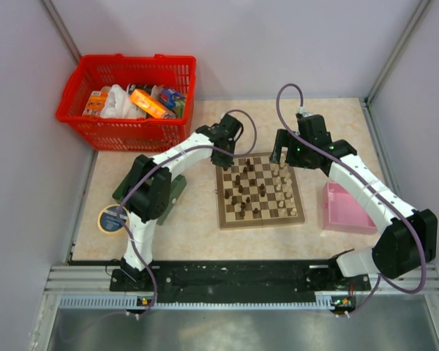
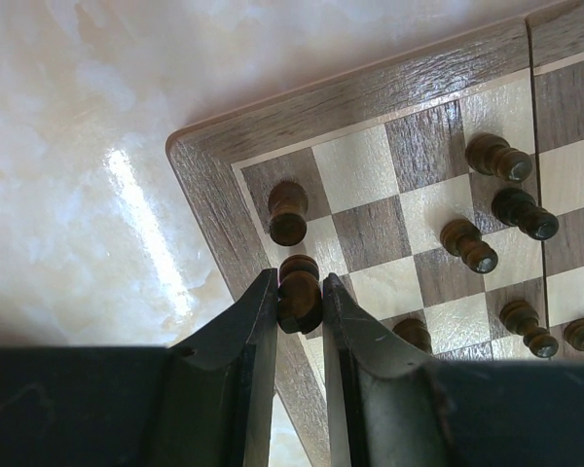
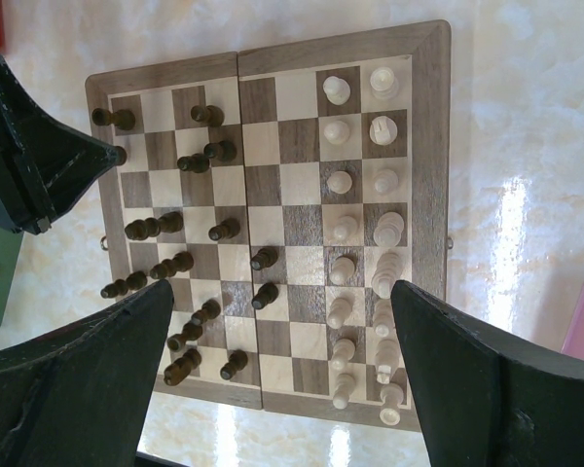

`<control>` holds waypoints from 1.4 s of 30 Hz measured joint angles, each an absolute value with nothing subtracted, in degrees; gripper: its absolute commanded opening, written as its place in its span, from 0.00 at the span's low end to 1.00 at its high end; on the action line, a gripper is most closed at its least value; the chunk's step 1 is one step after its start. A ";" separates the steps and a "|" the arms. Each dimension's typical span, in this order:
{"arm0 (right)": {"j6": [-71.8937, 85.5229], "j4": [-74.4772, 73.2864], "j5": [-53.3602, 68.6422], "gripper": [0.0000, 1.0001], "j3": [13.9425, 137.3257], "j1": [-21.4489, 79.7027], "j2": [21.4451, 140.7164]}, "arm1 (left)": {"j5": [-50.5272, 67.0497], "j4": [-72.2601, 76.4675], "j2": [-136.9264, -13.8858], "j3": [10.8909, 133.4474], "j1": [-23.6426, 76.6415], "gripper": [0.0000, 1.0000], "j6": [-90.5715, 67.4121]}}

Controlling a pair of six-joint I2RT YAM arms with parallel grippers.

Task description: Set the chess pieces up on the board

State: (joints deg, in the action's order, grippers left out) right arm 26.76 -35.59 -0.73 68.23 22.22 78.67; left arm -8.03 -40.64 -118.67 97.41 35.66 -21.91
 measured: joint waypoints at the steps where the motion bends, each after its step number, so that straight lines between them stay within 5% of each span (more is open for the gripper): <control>1: 26.76 -35.59 -0.73 0.93 68.23 22.22 78.67 | -7.94 -40.60 -118.67 97.41 35.66 0.18 -21.91; 17: 26.57 -35.59 -0.73 0.93 68.23 22.22 78.67 | -6.90 -40.23 -120.25 97.84 35.66 0.24 -22.11; 28: 26.57 -35.59 -0.73 0.93 68.23 22.22 78.67 | -6.92 -40.25 -120.31 97.93 35.66 0.52 -22.50; 42: 26.57 -35.59 -0.51 0.93 68.23 22.22 78.67 | -8.84 -39.72 -115.59 97.58 35.66 0.59 -22.55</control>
